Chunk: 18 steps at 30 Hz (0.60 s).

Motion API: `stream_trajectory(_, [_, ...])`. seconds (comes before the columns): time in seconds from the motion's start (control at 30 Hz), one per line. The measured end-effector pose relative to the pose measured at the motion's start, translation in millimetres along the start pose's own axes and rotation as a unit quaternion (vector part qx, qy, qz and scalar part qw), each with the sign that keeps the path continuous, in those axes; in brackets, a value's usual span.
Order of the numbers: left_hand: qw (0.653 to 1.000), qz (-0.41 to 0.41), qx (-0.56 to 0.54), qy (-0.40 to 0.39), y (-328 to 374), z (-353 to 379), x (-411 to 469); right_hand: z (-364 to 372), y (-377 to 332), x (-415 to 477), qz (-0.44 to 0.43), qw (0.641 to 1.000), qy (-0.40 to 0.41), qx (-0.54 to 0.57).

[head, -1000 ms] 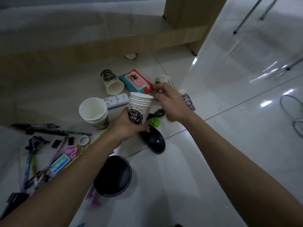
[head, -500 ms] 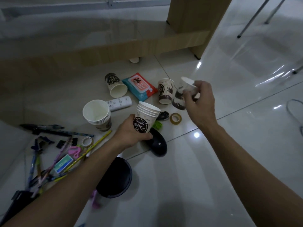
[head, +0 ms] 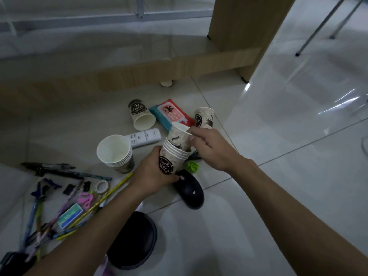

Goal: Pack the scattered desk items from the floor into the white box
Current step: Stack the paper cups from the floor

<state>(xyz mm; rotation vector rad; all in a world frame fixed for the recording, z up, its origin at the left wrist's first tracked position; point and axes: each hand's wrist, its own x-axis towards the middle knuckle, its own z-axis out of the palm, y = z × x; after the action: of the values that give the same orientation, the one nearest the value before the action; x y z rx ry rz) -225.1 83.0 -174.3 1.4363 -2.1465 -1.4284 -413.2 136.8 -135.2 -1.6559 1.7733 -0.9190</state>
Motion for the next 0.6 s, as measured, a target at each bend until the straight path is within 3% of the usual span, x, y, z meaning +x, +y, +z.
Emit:
stream_trajectory(0.1, [1.000,-0.004,-0.010,0.021,2,0,6,5,1,14,-0.046,0.995,-0.058,-0.066])
stream_trajectory(0.2, [0.997,-0.023,-0.056,0.042,4,0,12,6,0,27,-0.034,0.998,0.054,-0.018])
stream_trajectory(0.3, [0.998,-0.027,-0.048,0.041,4,0,18,-3,25,52,0.053,0.971,0.220,-0.077])
stream_trajectory(0.37, [0.998,-0.032,-0.039,0.041,1,1,23,-9,53,71,0.175,0.958,0.169,-0.154])
stream_trajectory(0.43, [0.998,-0.037,-0.040,0.044,0,3,26,-9,71,79,0.257,0.951,0.089,-0.147])
stream_trajectory(0.47, [0.997,-0.038,-0.041,0.044,0,4,26,-9,76,80,0.266,0.952,0.094,-0.115])
stream_trajectory(0.6, [0.997,-0.032,-0.052,0.038,0,8,24,-14,72,73,0.259,0.933,0.250,-0.020])
